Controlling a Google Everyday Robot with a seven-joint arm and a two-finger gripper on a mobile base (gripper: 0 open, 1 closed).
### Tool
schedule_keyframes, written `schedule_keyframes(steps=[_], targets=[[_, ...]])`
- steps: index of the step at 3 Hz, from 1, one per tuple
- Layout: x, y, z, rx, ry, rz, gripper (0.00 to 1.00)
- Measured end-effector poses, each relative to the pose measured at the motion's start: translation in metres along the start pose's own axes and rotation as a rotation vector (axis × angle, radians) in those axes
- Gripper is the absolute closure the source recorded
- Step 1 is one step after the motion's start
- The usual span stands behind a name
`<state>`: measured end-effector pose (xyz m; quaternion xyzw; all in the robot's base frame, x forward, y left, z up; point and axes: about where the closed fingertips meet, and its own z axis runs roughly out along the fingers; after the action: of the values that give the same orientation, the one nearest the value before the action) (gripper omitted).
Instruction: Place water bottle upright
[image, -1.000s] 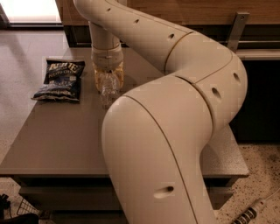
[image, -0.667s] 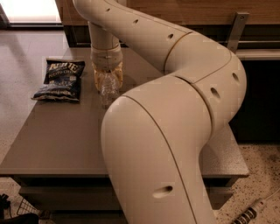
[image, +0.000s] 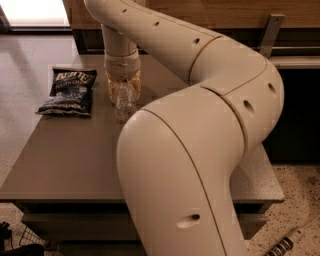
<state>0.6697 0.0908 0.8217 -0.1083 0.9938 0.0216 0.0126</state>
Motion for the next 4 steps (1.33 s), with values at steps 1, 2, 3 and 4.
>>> schedule_keyframes(steps=[1, 2, 3, 4], targets=[[-0.004, -0.012, -0.014, -0.010, -0.061, -0.016, 1.00], [-0.021, -0.062, -0.087, -0.048, -0.336, -0.109, 1.00], [-0.038, -0.085, -0.142, -0.088, -0.538, -0.232, 1.00], [-0.052, -0.085, -0.165, -0.196, -0.671, -0.345, 1.00]])
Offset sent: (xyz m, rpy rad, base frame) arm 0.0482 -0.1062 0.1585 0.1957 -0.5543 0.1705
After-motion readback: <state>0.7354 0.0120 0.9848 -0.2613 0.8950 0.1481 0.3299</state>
